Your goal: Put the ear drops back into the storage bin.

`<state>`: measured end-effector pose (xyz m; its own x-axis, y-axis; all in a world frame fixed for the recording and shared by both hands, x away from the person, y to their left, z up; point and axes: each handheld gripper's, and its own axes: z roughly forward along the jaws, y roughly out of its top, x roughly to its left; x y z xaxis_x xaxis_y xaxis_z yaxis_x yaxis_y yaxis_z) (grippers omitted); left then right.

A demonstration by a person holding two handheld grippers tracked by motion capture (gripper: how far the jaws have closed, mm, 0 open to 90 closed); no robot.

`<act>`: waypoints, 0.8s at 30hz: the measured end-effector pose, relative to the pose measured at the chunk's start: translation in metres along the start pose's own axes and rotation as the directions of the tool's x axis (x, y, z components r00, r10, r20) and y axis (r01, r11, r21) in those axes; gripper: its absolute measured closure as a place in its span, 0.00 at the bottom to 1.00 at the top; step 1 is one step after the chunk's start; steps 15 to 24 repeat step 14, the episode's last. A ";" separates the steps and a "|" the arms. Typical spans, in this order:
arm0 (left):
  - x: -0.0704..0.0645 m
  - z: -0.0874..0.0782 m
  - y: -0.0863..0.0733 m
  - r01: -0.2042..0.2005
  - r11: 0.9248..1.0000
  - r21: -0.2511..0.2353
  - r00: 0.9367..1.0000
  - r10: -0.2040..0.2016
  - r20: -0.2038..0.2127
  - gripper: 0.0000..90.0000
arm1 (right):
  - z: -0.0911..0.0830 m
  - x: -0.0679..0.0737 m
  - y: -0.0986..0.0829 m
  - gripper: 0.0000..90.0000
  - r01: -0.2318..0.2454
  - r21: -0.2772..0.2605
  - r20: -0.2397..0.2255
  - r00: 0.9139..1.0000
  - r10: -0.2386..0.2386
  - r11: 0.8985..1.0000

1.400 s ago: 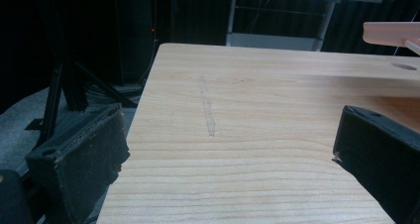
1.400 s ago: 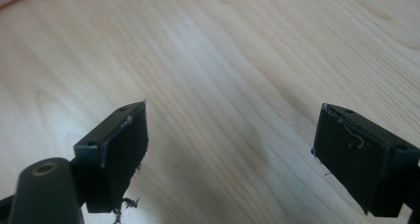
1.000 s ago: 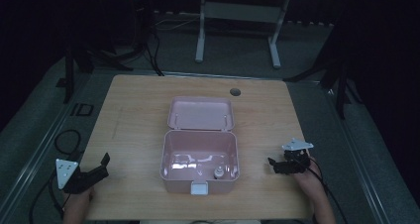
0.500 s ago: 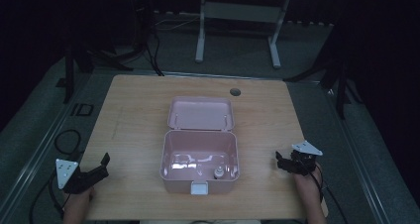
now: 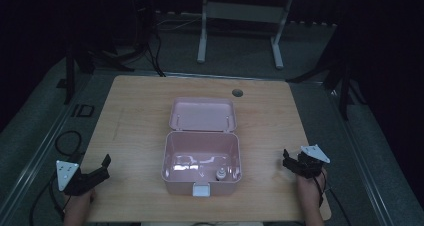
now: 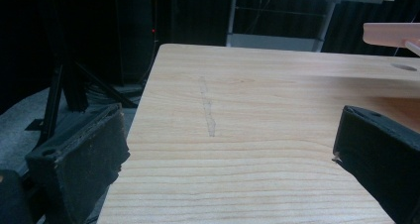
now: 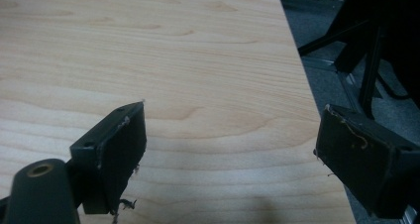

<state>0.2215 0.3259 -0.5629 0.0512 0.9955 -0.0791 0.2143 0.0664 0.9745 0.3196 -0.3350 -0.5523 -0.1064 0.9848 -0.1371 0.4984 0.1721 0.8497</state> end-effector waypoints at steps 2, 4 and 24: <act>0.000 0.000 0.000 0.000 1.000 0.001 1.000 0.000 0.001 0.01 | -0.001 -0.001 0.000 0.13 -0.014 -0.004 0.001 1.000 0.014 1.000; 0.000 0.000 0.000 0.001 1.000 0.001 1.000 -0.001 0.001 0.00 | -0.002 -0.003 0.000 0.13 -0.030 -0.017 0.008 1.000 0.031 0.999; 0.000 0.000 0.000 0.004 1.000 0.001 1.000 -0.004 0.002 0.01 | -0.001 -0.003 -0.001 0.13 -0.037 -0.005 0.013 0.999 0.038 0.999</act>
